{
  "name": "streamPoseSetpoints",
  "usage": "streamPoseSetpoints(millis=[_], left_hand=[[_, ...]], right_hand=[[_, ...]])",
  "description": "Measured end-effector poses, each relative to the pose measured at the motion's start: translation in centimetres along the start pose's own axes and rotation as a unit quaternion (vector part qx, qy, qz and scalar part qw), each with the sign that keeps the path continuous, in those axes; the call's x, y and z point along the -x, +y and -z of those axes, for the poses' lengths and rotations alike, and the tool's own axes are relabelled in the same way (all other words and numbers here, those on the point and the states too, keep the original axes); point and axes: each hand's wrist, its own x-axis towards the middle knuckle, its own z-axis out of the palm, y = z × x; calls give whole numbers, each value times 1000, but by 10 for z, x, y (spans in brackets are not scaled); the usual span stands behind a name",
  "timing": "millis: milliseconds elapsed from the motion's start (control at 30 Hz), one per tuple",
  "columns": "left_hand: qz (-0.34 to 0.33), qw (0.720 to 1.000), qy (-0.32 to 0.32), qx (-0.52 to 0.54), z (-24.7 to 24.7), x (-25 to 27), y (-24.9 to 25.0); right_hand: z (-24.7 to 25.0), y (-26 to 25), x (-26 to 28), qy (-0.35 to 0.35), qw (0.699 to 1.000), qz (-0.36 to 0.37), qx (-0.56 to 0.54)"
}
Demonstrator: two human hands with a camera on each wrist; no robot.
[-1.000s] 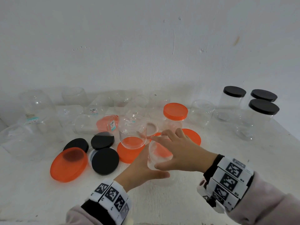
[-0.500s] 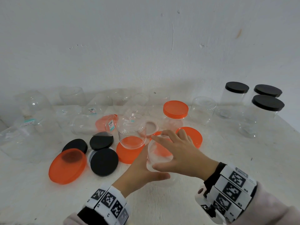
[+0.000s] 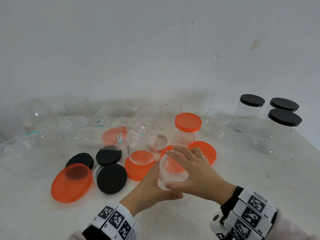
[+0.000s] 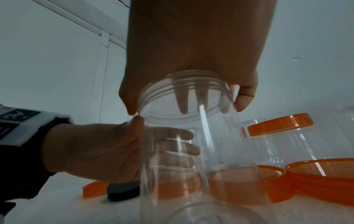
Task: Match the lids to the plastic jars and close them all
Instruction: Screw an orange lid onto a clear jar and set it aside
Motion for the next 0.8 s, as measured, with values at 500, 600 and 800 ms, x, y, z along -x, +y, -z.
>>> streamPoseSetpoints(millis=[500,600,800], left_hand=[[-33,998,-39,37,23,23,-5],[-11,999,-17,25,37,34,-14],[14,999,21,30,60,59,-23]], right_hand=[[8,-8,-16,-74,991,7,-108],[14,-7,-37,-31,988,-18,-147],[15,-15,-94,-4,994,-42,-104]])
